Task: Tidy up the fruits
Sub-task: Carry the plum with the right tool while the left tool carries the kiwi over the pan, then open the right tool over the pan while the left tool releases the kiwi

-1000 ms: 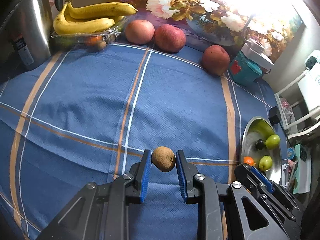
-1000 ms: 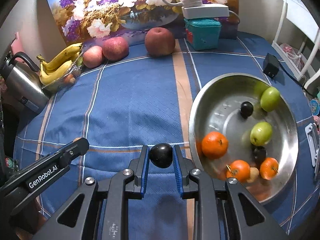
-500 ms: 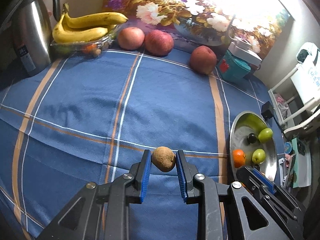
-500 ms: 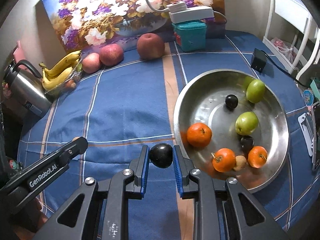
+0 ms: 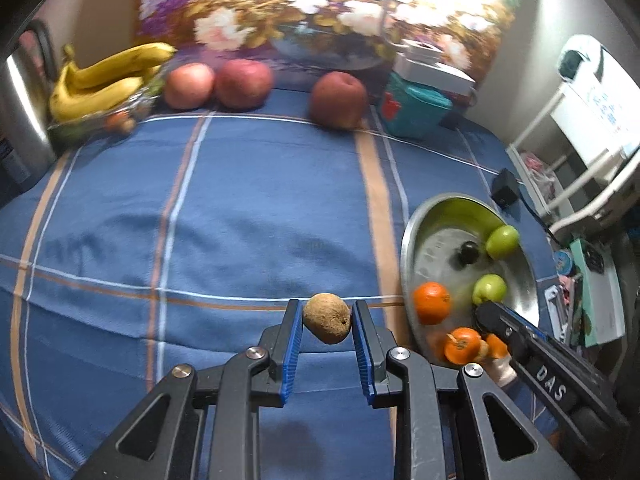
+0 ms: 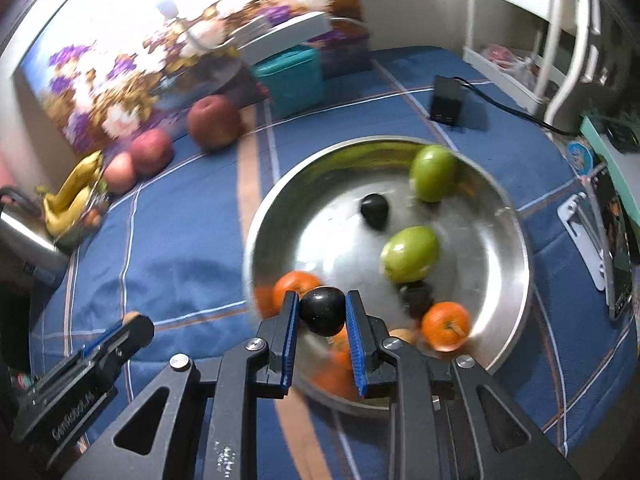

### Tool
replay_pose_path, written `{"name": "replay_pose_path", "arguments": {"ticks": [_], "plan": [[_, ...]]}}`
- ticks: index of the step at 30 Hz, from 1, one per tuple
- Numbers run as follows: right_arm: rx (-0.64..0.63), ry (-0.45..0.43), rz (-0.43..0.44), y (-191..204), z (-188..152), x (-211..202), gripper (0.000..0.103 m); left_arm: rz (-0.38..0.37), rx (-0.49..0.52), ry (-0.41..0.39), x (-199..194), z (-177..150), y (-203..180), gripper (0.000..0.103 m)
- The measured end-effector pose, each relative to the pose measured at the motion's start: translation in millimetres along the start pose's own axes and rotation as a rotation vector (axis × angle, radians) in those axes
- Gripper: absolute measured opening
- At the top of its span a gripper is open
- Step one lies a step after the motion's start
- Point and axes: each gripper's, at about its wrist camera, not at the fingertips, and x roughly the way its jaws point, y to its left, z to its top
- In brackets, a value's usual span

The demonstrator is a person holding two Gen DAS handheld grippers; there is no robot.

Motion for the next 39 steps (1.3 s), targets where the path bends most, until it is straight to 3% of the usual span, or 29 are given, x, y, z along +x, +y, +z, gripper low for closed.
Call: {"name": "replay_pose_path", "arguments": {"ticks": [9, 21, 39], "plan": [[0.051, -0.031, -0.028, -24.8, 9.0, -1.1, 0.024, -0.08, 0.058, -0.009, 9.7, 4.8, -33.1, 0.027], [0.023, -0.028, -0.025, -22.9, 13.6, 10.5, 0.025, -0.155, 0.115, -0.04, 31.2, 11.8, -58.0, 0.027], [0.039, 0.021, -0.027, -32.3, 12.6, 30.6, 0.025, -0.219, 0.081, -0.043, 59.0, 15.5, -60.6, 0.027]]}}
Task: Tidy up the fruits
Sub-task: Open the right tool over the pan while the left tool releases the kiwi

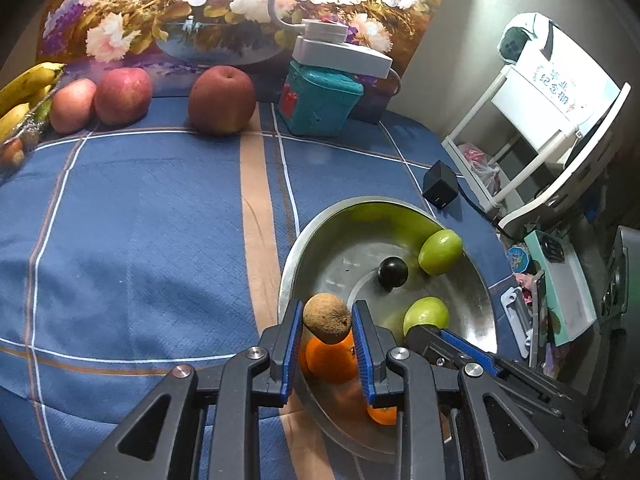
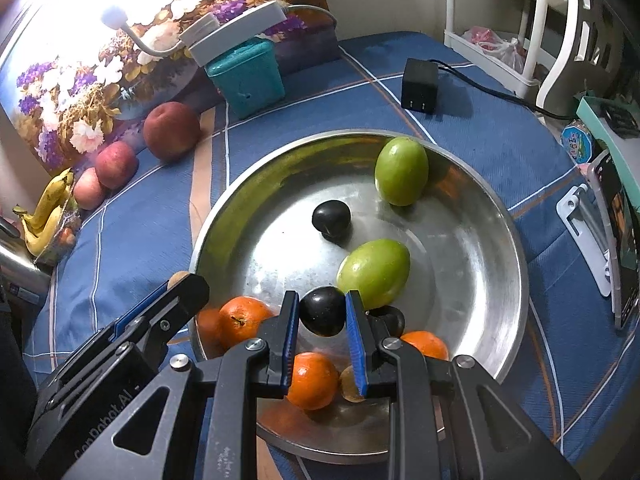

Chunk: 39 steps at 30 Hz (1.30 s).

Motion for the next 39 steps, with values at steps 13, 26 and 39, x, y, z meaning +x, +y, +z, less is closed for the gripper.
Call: {"name": "replay_pose_path", "arguments": {"ticks": [13, 26, 39], "plan": [[0.002, 0.014, -0.003, -1.1, -1.4, 5.9, 0.025, 0.005, -0.015, 0.016, 5.9, -0.3, 2.5, 0.027], [0.014, 0.008, -0.006, -2.3, -2.5, 4.4, 0.025, -0.008, -0.015, 0.029, 6.1, 1.0, 3.0, 0.029], [0.018, -0.015, -0.005, -3.4, -0.1, -4.3, 0.026, 0.002, -0.021, 0.026, -1.2, 4.2, 5.9, 0.037]]}}
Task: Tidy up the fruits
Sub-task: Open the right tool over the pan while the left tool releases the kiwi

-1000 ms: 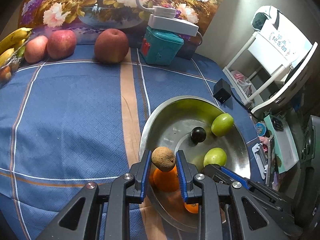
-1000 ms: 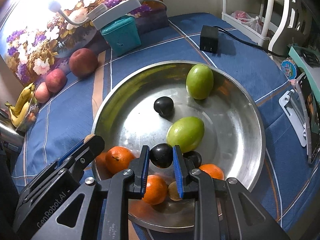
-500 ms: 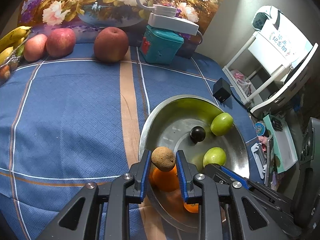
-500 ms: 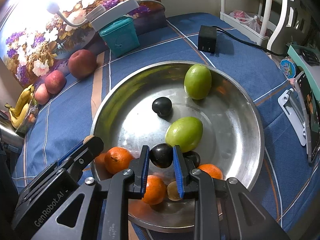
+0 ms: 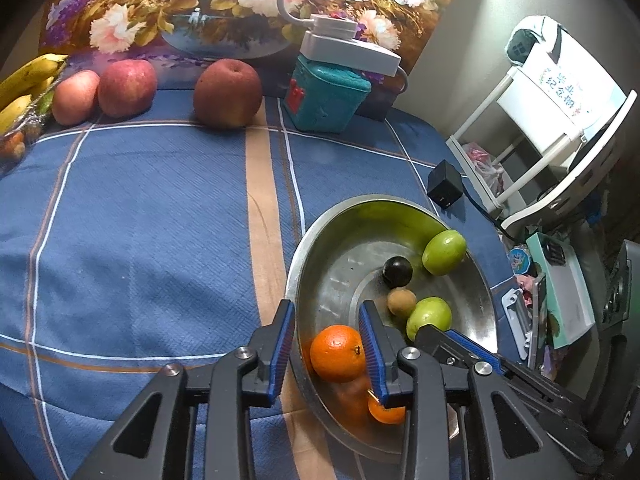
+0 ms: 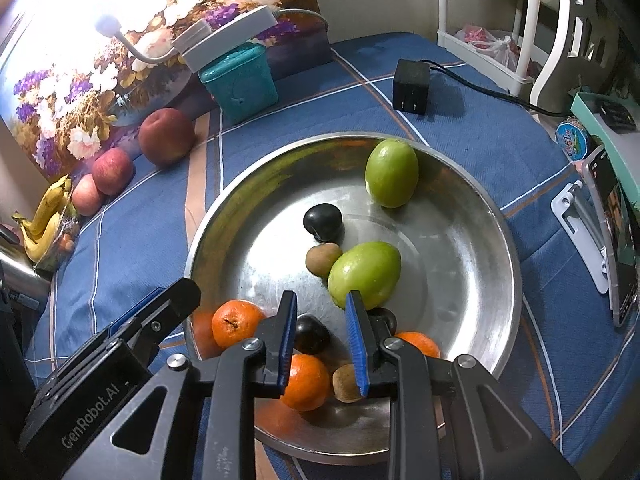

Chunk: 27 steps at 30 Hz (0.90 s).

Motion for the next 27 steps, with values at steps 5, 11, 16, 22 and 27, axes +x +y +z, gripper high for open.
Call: {"name": "replay_pose_path", "arguments": {"ticks": [5, 11, 16, 22, 27], "plan": [[-0.004, -0.001, -0.001, -0.4, 0.3, 0.2, 0.026, 0.057, 0.006, 0.007, -4.2, 2.2, 2.3, 0.037], [-0.006, -0.003, -0.003, -0.4, -0.4, -0.1, 0.026, 0.118, -0.024, 0.029, -7.1, 3.1, 14.1, 0.037], [-0.021, -0.004, -0.013, 1.9, -0.8, 1.0, 0.029, 0.216, -0.068, 0.067, -6.1, 1.8, 29.6, 0.058], [-0.038, -0.01, -0.023, 4.7, -1.0, 1.6, 0.059, 0.334, -0.125, 0.11, -4.5, -2.1, 53.3, 0.077], [-0.053, -0.009, -0.039, 7.2, -0.8, 3.9, 0.072, 0.397, -0.149, 0.125, -5.4, -6.1, 69.9, 0.096]]}}
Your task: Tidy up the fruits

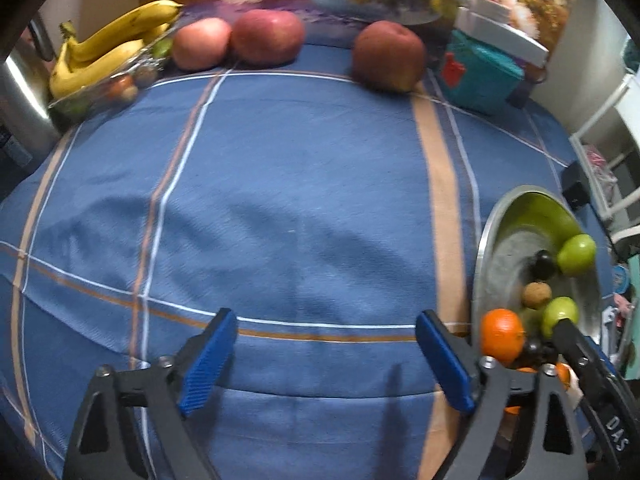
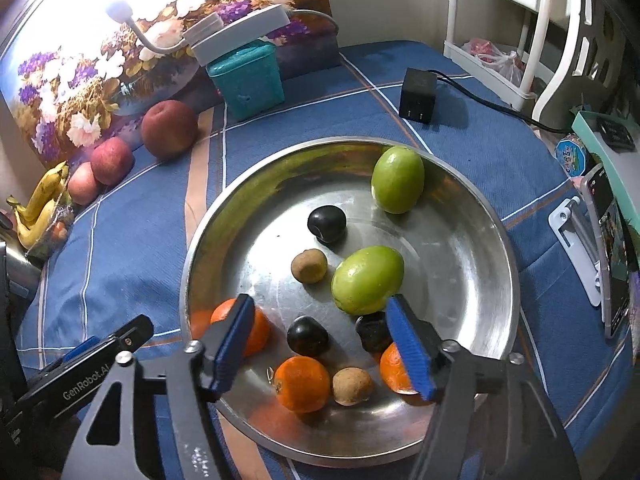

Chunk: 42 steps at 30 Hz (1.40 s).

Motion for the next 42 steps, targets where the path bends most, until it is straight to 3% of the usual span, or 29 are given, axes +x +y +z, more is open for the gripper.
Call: {"name": "replay_pose_path", "arguments": {"ticks": [2, 7, 11, 20, 34, 42], "plan": [[-0.009, -0.001, -0.011, 1.1, 0.0, 0.7, 0.076, 0.023, -0.004, 0.001, 1.3, -0.1, 3.7, 0.101], [-0.03, -0.011, -0.027, 3.8, 0.3, 1.0, 0.077, 0.059, -0.014, -0.01, 1.0, -1.2, 10.9, 0.103], [-0.051, -0.024, -0.029, 7.5, 0.1, 0.5, 0.089, 0.078, -0.013, -0.023, 0.2, -1.3, 15.7, 0.103], [-0.104, -0.047, -0.043, 18.3, -2.4, -0.8, 0.089, 0.1, -0.013, -0.04, 1.6, 4.4, 23.6, 0.103], [-0.119, -0.056, -0.047, 24.7, -10.0, -1.9, 0.089, 0.287, 0.029, -0.141, -15.6, -3.7, 24.9, 0.103], [-0.125, -0.048, -0.043, 30.6, -17.4, -3.1, 0.089, 0.364, 0.042, -0.123, -15.2, -14.3, 32.0, 0.103]]}}
